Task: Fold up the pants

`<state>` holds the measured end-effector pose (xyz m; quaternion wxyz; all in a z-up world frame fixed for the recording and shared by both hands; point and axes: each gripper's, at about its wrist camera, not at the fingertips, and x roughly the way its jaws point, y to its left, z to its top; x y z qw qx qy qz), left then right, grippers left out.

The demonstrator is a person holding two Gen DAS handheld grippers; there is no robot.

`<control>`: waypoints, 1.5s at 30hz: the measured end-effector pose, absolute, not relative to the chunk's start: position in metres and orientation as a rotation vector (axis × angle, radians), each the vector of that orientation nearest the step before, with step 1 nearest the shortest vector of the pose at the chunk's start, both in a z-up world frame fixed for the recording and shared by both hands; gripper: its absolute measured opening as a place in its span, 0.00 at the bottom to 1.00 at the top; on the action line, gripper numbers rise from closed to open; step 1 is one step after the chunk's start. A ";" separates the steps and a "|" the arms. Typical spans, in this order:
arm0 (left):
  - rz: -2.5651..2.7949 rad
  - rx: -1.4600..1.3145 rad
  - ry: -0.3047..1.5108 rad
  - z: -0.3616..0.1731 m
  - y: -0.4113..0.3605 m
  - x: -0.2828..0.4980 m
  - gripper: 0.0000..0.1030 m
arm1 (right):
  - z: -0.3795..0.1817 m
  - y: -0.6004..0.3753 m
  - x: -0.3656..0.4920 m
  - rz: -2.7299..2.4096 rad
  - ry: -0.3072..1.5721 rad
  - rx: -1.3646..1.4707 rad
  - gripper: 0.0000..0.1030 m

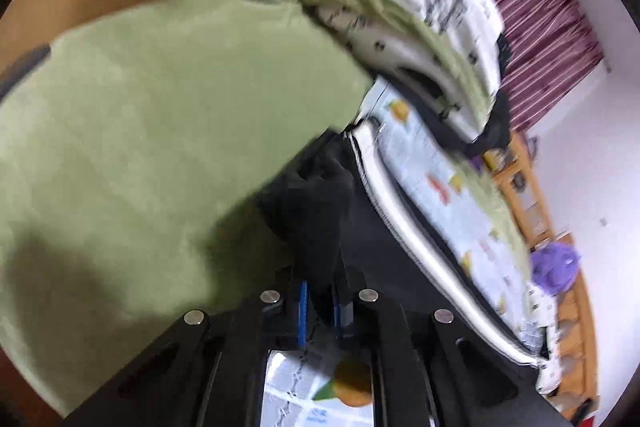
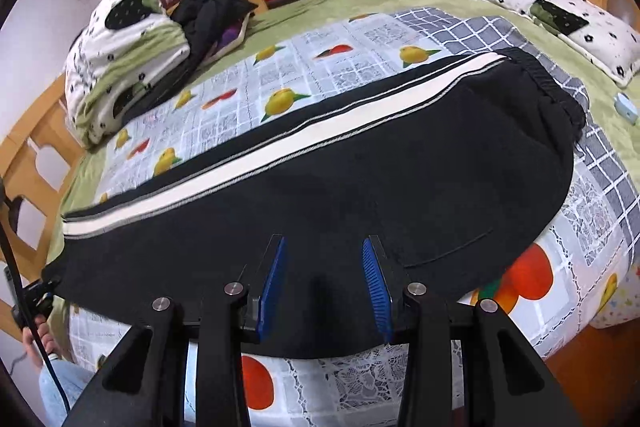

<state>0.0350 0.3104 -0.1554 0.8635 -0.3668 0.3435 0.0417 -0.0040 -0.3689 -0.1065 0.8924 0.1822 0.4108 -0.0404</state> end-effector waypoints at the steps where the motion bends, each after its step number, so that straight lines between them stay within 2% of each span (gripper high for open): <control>1: 0.093 -0.756 0.733 -0.153 0.310 0.034 0.09 | -0.110 -0.372 -0.004 -0.084 0.854 0.390 0.38; 4: 0.158 -0.664 0.820 -0.166 0.301 0.039 0.14 | -0.120 -0.376 0.001 -0.087 0.870 0.402 0.38; 6: 0.207 -0.610 0.905 -0.177 0.296 0.038 0.22 | -0.123 -0.376 0.004 -0.081 0.875 0.393 0.38; 9: 0.230 -0.620 0.875 -0.171 0.297 0.017 0.22 | -0.126 -0.373 0.006 -0.066 0.873 0.371 0.38; 14: 0.268 -0.463 0.827 -0.120 0.279 0.000 0.22 | -0.156 -0.371 0.019 -0.037 0.966 0.304 0.41; 16: 0.258 -0.433 0.790 -0.094 0.269 -0.005 0.30 | -0.168 -0.372 0.023 -0.010 0.994 0.302 0.43; 18: 0.243 -0.419 0.750 -0.073 0.256 -0.012 0.55 | -0.171 -0.370 0.021 0.017 0.981 0.272 0.45; 19: 0.229 -0.406 0.723 -0.062 0.246 -0.018 0.57 | -0.170 -0.369 0.018 0.033 0.968 0.254 0.46; 24: 0.159 -0.329 0.716 -0.045 0.189 -0.013 0.60 | -0.147 -0.388 -0.004 0.074 0.854 0.282 0.43; 27: 0.116 -0.322 0.744 -0.056 0.156 -0.002 0.60 | -0.123 -0.424 -0.025 -0.021 0.713 0.285 0.45; 31: 0.074 -0.305 0.789 -0.086 0.119 0.017 0.61 | -0.114 -0.481 -0.035 -0.173 0.661 0.321 0.47; 35: 0.076 -0.265 0.860 -0.126 0.093 0.039 0.60 | -0.132 -0.519 -0.024 -0.193 0.717 0.384 0.47; 39: 0.122 -0.227 0.942 -0.165 0.085 0.048 0.60 | -0.164 -0.516 -0.009 -0.196 0.807 0.360 0.47; 41: 0.115 -0.189 0.924 -0.170 0.082 0.043 0.60 | -0.180 -0.511 0.002 -0.249 0.866 0.332 0.48; 44: 0.117 -0.128 0.940 -0.166 0.079 0.036 0.60 | -0.180 -0.493 0.005 -0.286 0.872 0.234 0.58; 45: 0.116 -0.133 0.943 -0.164 0.081 0.033 0.60 | -0.179 -0.490 0.006 -0.303 0.873 0.227 0.58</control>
